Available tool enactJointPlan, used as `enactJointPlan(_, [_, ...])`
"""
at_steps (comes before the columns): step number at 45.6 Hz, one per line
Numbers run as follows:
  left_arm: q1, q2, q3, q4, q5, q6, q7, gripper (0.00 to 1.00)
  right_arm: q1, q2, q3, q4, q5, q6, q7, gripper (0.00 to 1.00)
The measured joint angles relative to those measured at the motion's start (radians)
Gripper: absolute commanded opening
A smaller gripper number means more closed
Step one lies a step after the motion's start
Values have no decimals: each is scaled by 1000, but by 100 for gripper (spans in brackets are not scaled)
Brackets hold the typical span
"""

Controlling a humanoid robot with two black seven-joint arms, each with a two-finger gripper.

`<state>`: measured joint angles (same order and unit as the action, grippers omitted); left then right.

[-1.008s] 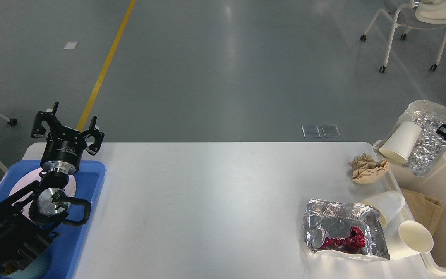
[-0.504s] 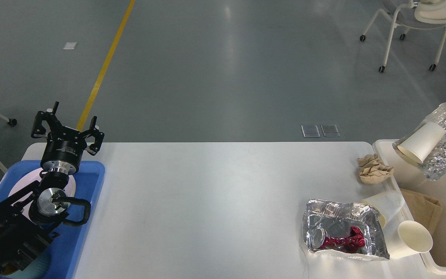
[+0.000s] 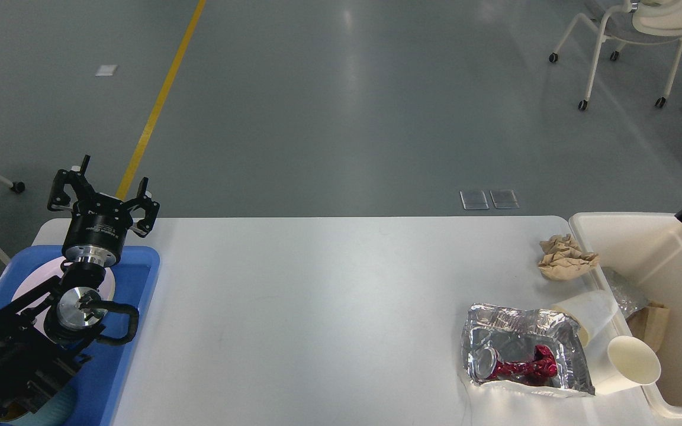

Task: Tidy desktop
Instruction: 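Bring the right gripper back over the foil tray with the red can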

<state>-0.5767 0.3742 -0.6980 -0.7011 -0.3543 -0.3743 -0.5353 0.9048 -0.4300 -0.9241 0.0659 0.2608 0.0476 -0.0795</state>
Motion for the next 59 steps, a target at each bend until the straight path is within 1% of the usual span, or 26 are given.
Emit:
enactJointPlan(5, [0,0,0,0,0,0,0,97,54,18,0,8,-2,4,0,100])
enactJointPlan(11, [0,0,0,0,0,0,0,97,131,38,-2,58,-7,23,0,100])
enactJointPlan(14, [0,0,0,0,0,0,0,97,189,54,-3,110,-23,31,1,100])
enactJointPlan(17, [0,0,0,0,0,0,0,97,265,62,-4,195,-57,37,1,100])
enactJointPlan(22, [0,0,0,0,0,0,0,97,425,55,-5,407,-119,64,2,100])
enactJointPlan(29, [0,0,0,0,0,0,0,97,703,20,-40,783,-179,175,4,100])
enactJointPlan(32, [0,0,0,0,0,0,0,97,807,20,-61,922,-199,217,4,100])
enactJointPlan(33, [0,0,0,0,0,0,0,97,861,21,-68,999,-215,234,4,100])
enactJointPlan(40, [0,0,0,0,0,0,0,97,1061,62,-75,1284,-290,282,4,100])
enactJointPlan(44, [0,0,0,0,0,0,0,97,1143,109,-71,1398,-302,308,4,100])
enactJointPlan(47, [0,0,0,0,0,0,0,97,1178,140,-63,1458,-305,319,4,100])
enactJointPlan(51, [0,0,0,0,0,0,0,97,1192,165,-54,1494,-305,325,4,100])
enactJointPlan(59, [0,0,0,0,0,0,0,97,1136,161,-80,1487,-306,322,2,100])
